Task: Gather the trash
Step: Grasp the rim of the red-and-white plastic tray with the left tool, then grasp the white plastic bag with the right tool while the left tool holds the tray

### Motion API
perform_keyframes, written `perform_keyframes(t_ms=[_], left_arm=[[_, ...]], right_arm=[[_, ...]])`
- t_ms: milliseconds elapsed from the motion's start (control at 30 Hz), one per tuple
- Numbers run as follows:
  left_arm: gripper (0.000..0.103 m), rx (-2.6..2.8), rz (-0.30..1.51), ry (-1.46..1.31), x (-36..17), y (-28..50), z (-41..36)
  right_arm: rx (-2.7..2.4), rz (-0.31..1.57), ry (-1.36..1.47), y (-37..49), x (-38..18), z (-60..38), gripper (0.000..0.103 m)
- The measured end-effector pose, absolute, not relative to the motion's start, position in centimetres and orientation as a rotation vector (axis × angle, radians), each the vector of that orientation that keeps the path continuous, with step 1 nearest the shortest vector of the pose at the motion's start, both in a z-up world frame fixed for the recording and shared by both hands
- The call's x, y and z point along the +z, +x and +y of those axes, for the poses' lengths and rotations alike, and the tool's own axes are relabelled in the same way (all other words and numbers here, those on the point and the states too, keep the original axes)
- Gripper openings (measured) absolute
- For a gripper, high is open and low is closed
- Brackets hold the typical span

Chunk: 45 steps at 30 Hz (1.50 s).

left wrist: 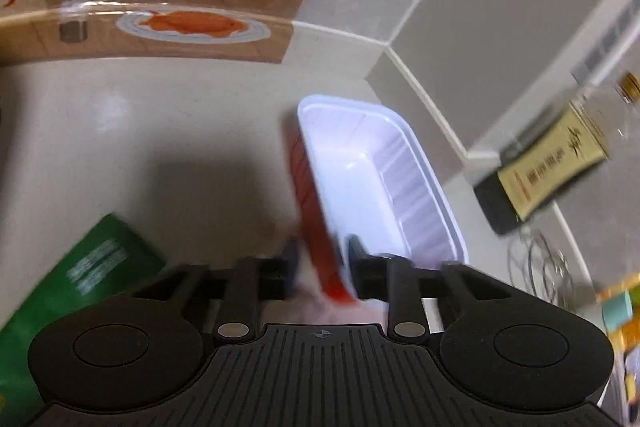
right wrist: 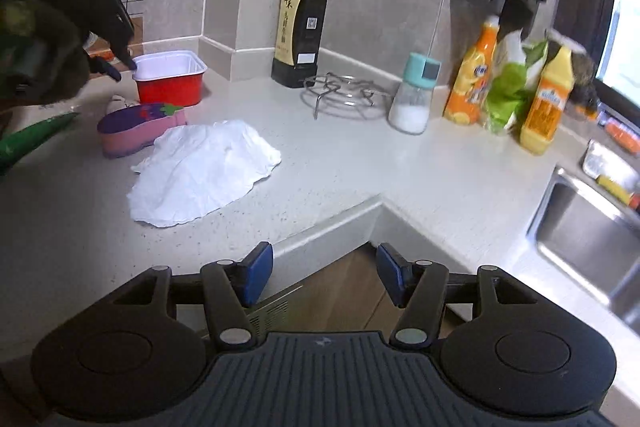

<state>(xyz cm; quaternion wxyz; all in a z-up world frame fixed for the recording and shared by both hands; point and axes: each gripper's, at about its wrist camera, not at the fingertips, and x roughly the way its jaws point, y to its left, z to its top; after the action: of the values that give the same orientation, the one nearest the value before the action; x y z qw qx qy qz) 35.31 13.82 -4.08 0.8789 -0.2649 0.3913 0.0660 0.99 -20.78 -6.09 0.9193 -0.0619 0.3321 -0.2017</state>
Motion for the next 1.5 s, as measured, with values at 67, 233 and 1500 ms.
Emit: perform_keyframes(t_ms=[67, 233, 1500], left_arm=[[0.035, 0.146, 0.832, -0.544, -5.2, 36.5, 13.0], [0.025, 0.184, 0.855, -0.501, -6.4, 38.5, 12.0], [0.014, 0.009, 0.928, -0.394, -5.4, 8.1, 12.4]], right_arm=[[-0.420, 0.689, -0.151, 0.4, -5.7, -20.4, 0.058], [-0.386, 0.719, -0.214, -1.5, -6.1, -21.9, 0.059], [0.044, 0.814, -0.035, 14.6, -8.1, -19.9, 0.014]])
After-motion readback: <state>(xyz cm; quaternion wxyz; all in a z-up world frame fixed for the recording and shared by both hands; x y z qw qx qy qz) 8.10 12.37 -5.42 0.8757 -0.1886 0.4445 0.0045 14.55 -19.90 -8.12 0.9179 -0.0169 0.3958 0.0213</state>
